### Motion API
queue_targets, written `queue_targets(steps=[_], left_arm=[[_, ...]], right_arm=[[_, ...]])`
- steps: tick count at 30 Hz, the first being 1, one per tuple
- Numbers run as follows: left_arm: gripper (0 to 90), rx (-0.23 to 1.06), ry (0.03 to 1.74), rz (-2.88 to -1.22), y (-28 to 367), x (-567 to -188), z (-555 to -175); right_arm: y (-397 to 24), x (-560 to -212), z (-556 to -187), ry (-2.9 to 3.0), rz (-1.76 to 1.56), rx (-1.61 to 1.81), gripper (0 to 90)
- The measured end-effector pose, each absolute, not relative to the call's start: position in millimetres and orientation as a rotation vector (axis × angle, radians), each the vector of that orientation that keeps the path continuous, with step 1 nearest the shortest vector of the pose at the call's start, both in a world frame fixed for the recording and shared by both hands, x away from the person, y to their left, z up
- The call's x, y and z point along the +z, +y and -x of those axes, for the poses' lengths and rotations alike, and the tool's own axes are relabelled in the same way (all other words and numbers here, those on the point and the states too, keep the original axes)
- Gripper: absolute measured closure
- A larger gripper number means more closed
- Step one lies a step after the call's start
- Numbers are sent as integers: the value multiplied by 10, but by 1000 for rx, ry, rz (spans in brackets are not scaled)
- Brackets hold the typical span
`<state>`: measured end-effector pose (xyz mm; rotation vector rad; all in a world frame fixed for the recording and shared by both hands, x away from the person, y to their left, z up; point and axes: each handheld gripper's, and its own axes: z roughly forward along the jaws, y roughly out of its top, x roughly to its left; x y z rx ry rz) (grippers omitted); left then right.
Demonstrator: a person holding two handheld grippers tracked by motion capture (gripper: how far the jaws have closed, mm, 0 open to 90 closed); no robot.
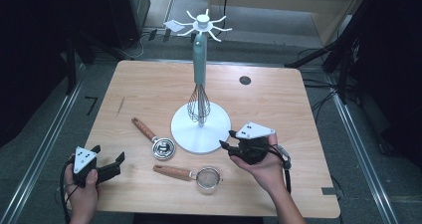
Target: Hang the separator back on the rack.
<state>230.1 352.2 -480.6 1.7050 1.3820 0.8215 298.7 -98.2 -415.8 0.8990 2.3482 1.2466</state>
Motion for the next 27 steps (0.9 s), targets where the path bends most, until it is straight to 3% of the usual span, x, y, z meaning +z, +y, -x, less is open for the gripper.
queue_targets(steps=[9, 13, 19, 23, 27], left_arm=[[241, 651, 1385, -1684, 3353, -4694, -2293], [575, 591, 1379, -1769, 3180, -4714, -2276], [829, 471, 1375, -1842, 3013, -4758, -2301], [900, 410, 1382, -1850, 2948, -4795, -2334], [900, 358, 1378, -1870, 2883, -4824, -2358]], right_arm=[[-807, -4201, -2960, 2425, -846, 1210, 543], [-742, -4219, -2941, 2461, -819, 1202, 555], [-638, -4240, -2909, 2513, -763, 1190, 560], [-557, -4261, -2897, 2564, -726, 1187, 563], [-488, -4279, -2893, 2639, -712, 1164, 572]])
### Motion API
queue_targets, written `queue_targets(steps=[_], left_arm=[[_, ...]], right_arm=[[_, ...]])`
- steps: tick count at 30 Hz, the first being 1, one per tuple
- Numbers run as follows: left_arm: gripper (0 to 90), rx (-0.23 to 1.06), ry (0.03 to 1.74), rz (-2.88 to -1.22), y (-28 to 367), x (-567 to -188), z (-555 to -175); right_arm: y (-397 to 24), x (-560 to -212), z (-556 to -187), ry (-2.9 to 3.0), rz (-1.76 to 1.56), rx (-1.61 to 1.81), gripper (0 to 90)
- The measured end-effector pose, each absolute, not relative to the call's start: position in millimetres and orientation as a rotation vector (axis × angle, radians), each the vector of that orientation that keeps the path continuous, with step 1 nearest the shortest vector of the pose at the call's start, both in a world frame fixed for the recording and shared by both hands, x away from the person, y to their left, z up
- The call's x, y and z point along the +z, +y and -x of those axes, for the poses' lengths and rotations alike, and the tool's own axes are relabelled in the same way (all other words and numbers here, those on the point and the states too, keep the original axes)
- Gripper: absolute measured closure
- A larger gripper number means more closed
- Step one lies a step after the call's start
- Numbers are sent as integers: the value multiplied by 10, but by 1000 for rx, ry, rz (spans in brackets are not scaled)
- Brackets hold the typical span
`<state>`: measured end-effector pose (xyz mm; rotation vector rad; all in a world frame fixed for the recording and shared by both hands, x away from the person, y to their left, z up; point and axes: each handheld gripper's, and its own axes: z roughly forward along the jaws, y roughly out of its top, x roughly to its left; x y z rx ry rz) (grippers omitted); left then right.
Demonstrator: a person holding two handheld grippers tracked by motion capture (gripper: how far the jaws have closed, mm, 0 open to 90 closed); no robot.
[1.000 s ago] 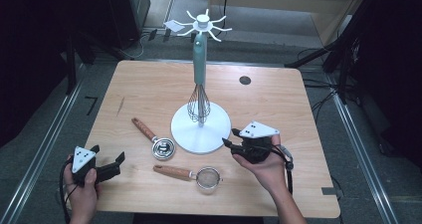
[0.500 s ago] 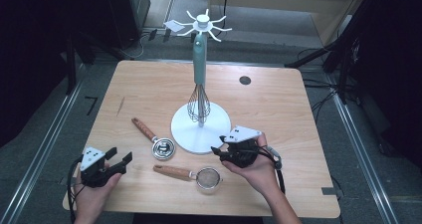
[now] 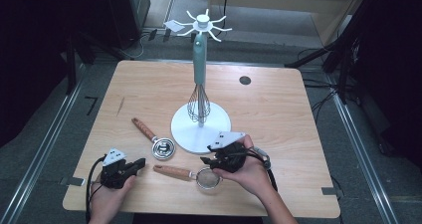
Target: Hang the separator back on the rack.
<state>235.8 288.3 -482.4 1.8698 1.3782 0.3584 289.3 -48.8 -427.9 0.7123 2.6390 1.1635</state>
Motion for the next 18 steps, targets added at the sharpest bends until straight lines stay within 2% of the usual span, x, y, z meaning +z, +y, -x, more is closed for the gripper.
queue_targets(steps=[18], left_arm=[[900, 306, 1330, -1926, 2665, -4888, -2396]], right_arm=[[-222, -4327, -2900, 2952, -670, 1012, 572]])
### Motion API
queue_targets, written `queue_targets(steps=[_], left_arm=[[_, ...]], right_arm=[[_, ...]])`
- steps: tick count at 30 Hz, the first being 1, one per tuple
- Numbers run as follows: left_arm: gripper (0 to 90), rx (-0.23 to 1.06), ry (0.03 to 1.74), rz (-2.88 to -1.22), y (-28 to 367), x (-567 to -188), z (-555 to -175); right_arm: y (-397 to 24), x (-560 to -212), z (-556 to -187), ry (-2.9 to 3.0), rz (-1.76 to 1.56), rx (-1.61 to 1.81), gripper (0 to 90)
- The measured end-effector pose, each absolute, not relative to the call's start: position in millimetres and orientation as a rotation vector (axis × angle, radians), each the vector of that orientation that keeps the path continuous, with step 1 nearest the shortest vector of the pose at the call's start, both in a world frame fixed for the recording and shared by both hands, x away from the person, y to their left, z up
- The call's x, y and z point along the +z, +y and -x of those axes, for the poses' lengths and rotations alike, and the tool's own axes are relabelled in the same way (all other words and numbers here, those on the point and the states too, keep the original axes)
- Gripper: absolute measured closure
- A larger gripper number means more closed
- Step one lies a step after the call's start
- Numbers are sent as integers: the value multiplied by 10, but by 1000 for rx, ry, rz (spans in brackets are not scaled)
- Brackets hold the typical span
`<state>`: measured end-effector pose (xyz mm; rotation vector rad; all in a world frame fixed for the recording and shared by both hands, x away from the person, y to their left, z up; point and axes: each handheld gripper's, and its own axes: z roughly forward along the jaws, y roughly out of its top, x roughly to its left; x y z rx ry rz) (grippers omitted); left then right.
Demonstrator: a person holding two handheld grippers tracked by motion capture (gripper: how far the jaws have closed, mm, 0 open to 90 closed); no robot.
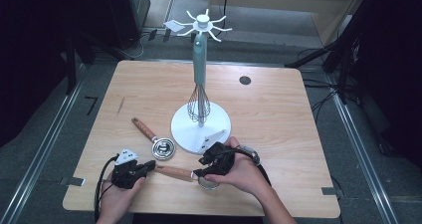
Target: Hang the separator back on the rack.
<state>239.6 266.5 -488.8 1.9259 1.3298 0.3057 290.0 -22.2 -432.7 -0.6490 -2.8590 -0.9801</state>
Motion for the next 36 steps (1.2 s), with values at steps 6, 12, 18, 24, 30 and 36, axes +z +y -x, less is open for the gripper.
queue_targets(steps=[6, 12, 18, 24, 30, 36], left_arm=[[900, 300, 1313, -1940, 2619, -4887, -2388], [900, 293, 1307, -1941, 2576, -4892, -2391], [900, 291, 1287, -1957, 2485, -4894, -2363], [900, 281, 1263, -1974, 2403, -4896, -2345], [900, 270, 1250, -1979, 2352, -4901, -2338], [900, 259, 1232, -1993, 2310, -4900, -2327]], right_arm=[[-183, -4400, -2918, -2863, 617, -892, 576], [-155, -4451, -2917, -2851, 587, -834, 578], [-125, -4503, -2909, -2865, 564, -774, 622], [-112, -4543, -2917, -2863, 554, -721, 631], [-100, -4597, -2899, -2882, 541, -632, 632], [-109, -4629, -2894, -2884, 501, -566, 658]])
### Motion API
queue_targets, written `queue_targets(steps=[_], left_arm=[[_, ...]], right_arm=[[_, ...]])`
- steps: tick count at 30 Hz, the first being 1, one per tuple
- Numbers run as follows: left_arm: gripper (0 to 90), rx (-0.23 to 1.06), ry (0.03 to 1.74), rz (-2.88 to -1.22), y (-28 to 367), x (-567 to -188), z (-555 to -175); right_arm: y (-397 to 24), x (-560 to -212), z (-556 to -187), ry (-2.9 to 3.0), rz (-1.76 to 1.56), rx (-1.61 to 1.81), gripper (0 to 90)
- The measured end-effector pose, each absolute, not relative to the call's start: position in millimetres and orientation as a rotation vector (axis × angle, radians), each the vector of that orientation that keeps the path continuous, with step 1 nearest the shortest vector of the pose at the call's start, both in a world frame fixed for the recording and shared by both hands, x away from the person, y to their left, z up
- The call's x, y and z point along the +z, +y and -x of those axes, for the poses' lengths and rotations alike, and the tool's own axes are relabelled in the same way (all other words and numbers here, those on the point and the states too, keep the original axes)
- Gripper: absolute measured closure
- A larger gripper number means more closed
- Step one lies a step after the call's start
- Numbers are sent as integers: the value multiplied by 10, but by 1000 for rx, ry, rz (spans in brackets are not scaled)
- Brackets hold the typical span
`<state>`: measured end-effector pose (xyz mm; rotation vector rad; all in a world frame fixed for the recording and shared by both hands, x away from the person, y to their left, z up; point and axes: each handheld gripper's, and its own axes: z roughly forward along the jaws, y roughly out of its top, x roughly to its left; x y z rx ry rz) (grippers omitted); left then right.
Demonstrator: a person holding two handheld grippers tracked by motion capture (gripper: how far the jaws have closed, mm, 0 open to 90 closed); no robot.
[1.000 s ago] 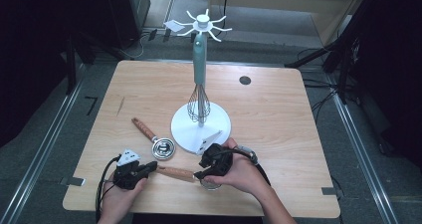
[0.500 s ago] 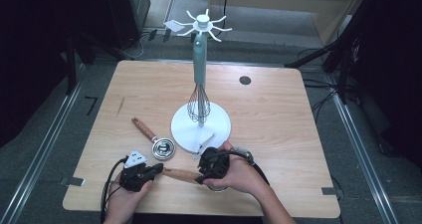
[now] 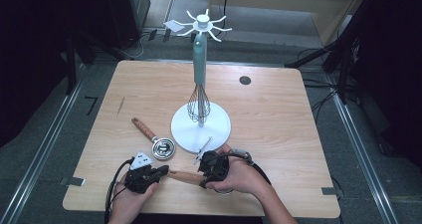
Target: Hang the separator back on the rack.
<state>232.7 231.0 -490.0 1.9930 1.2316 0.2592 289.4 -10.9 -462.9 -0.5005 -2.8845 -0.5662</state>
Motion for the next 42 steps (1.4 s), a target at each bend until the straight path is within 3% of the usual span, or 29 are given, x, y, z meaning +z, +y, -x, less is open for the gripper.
queue_targets(steps=[25, 30, 37, 42], left_arm=[[900, 242, 1204, -2002, 2247, -4904, -2312], [766, 222, 1209, -1940, 2343, -4900, -2332], [418, 380, 1189, -1771, 2588, -4824, -2334], [340, 483, 1216, -1701, 2769, -4789, -2329]], right_arm=[[55, -4591, -2670, -3082, 399, -407, 699], [72, -4590, -2636, -3110, 398, -395, 704], [53, -4543, -2624, -3100, 372, -499, 707], [-38, -4426, -2668, -3096, 432, -610, 707]])
